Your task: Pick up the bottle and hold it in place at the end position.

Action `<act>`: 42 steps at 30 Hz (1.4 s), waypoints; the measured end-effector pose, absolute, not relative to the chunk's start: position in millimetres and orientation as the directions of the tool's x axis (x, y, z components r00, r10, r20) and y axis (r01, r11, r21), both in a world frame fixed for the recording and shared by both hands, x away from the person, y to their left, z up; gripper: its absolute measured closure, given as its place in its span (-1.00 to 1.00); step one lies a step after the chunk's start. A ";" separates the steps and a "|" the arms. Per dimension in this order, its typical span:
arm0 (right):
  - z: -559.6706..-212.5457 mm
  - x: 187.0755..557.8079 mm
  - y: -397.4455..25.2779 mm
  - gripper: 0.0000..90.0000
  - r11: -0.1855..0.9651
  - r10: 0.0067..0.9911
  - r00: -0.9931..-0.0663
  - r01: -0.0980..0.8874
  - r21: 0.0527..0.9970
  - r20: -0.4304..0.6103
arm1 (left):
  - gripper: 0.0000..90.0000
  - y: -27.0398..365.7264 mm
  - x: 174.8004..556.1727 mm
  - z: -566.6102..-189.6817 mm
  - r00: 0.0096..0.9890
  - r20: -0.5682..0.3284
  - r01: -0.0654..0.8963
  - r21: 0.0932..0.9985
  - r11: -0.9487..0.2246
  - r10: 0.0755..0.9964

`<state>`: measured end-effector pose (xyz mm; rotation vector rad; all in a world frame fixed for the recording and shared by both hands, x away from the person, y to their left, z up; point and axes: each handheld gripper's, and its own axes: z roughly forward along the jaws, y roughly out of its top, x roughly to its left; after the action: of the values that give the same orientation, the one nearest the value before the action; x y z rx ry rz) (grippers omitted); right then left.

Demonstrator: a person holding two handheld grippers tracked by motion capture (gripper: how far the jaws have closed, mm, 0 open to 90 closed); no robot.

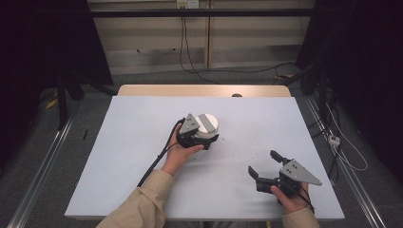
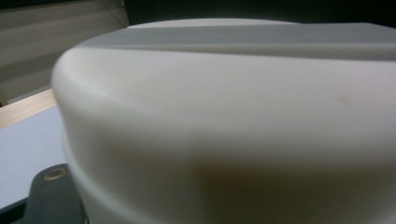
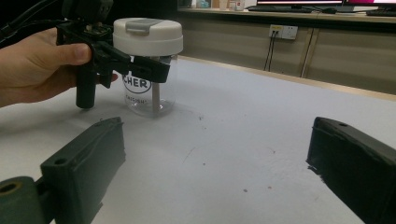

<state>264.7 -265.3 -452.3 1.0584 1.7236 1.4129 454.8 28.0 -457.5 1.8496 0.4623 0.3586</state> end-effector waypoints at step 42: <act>-433.2 319.4 -215.7 -0.84 0.107 0.865 -0.497 0.302 0.947 0.061 | -0.59 31.9 451.4 -461.7 0.866 -0.014 0.160 0.955 -0.249 0.500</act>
<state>319.4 -215.7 -433.2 1.1351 1.8654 1.3961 451.4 31.9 -461.7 1.8189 0.4979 0.3470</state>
